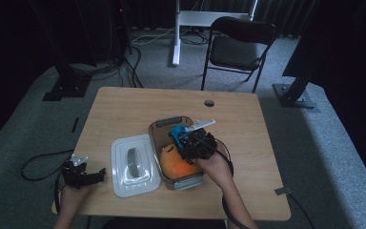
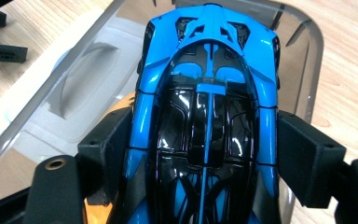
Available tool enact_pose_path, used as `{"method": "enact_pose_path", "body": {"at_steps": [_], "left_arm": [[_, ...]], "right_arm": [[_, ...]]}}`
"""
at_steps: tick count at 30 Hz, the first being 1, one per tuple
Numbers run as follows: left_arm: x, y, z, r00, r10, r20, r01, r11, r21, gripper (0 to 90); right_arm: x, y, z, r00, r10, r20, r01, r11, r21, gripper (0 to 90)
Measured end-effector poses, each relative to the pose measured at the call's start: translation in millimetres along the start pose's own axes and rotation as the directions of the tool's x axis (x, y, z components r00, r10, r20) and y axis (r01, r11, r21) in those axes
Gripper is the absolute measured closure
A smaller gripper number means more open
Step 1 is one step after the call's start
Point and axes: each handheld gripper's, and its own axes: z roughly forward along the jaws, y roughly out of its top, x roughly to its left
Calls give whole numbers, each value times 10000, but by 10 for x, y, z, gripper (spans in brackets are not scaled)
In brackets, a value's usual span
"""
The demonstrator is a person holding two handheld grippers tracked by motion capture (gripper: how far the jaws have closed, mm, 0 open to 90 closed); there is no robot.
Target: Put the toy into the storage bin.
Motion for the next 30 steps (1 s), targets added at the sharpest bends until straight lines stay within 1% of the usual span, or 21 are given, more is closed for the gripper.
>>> {"method": "enact_pose_path", "body": {"at_steps": [3, 8, 10, 12, 15, 18, 20, 26, 28, 30], "left_arm": [[0, 0, 0, 10000, 1, -6, -1, 10000, -4, 7], [0, 0, 0, 10000, -1, -5, 1, 10000, -1, 7], [0, 0, 1, 10000, -2, -3, 2, 10000, -8, 7], [0, 0, 0, 10000, -1, -6, 1, 10000, -4, 7], [0, 0, 0, 10000, -2, -5, 2, 10000, -5, 7], [0, 0, 0, 10000, -1, -5, 1, 10000, -3, 7], [0, 0, 0, 10000, -1, -2, 1, 10000, -9, 7], [0, -1, 0, 10000, 1, -2, -1, 10000, -11, 7], [0, -1, 0, 10000, 1, -1, -1, 10000, -8, 7], [0, -1, 0, 10000, 1, -2, -1, 10000, -10, 7]], "right_arm": [[0, -17, 37, 9999, 83, -127, -82, 10000, 39, 249], [14, -34, 92, 9999, 64, -123, -61, 9997, 227, 248], [13, -47, 116, 10000, 43, -21, -43, 9996, 286, 248], [5, -61, 132, 9999, 128, -60, -126, 9995, 299, 248], [26, -65, 138, 9998, 91, 174, -96, 9995, 297, 248], [26, -64, 139, 9997, 158, 167, -162, 9995, 280, 248], [20, -71, 139, 9993, 279, 255, -285, 9993, 225, 247], [-29, -104, 172, 9973, 732, -97, -728, 9967, 364, 244], [-25, -106, 180, 9974, 700, -149, -692, 9966, 447, 241], [-22, -105, 175, 9969, 755, -241, -745, 9964, 392, 238]]}}
